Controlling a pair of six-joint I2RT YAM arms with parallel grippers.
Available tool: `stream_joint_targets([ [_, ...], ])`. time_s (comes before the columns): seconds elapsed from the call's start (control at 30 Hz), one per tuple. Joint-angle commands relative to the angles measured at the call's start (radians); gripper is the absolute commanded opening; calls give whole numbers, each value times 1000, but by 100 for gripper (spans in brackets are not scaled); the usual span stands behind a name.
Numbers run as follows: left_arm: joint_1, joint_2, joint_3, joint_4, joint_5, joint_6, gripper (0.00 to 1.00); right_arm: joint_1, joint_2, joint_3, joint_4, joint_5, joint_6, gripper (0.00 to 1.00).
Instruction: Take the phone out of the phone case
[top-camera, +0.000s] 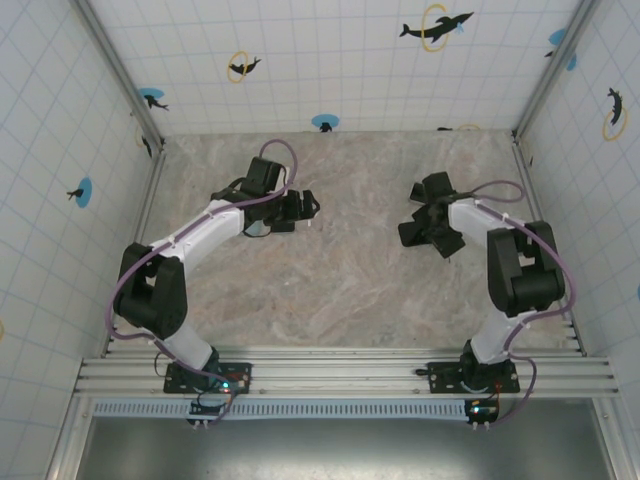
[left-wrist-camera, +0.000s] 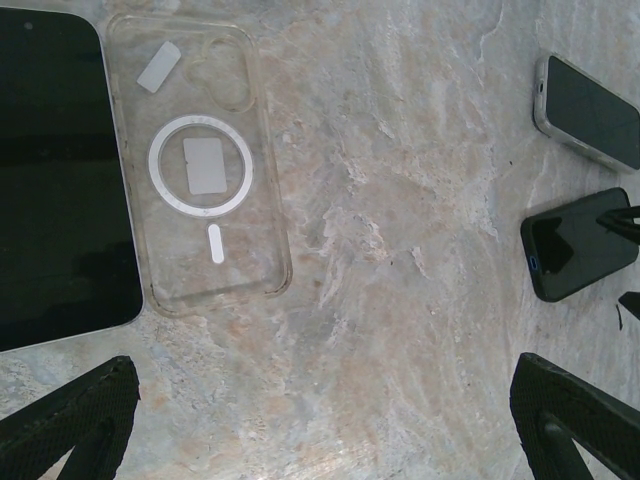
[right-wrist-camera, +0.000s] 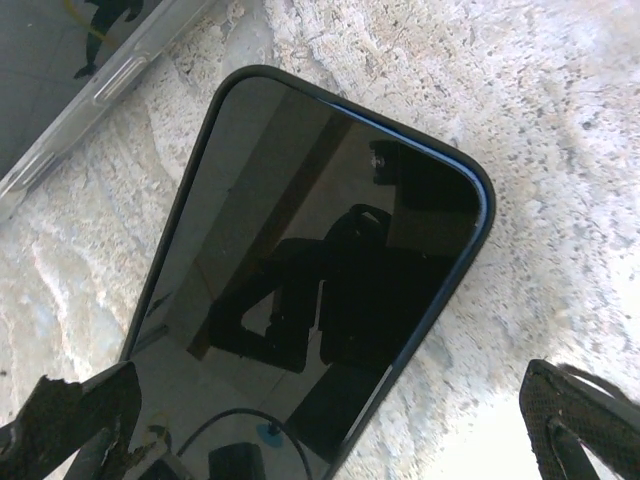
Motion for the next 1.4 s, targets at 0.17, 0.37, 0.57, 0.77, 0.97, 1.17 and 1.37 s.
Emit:
stream_joint_targets([
  [0.17,3,5,9,-35,-16,53,98,-4,115,125,-28,20,42,99],
  [0.37,3,11,14,-48,-22,61,97,1,188,208,-93,47,30,99],
  [0.57,4,22,17,-51,-19,65,98,22,250,279,-170,82,15,99],
  [0.77,4,34,24,-59,-10,76,98,40,313,344,-268,109,-1,97],
  [0.97,4,47,36,-63,-5,82,98,49,349,352,-318,81,-3,96],
  [1.17,4,48,36,-63,-3,84,98,61,369,350,-368,41,0,95],
  [1.37,4,52,34,-62,0,83,97,59,332,289,-351,22,27,87],
])
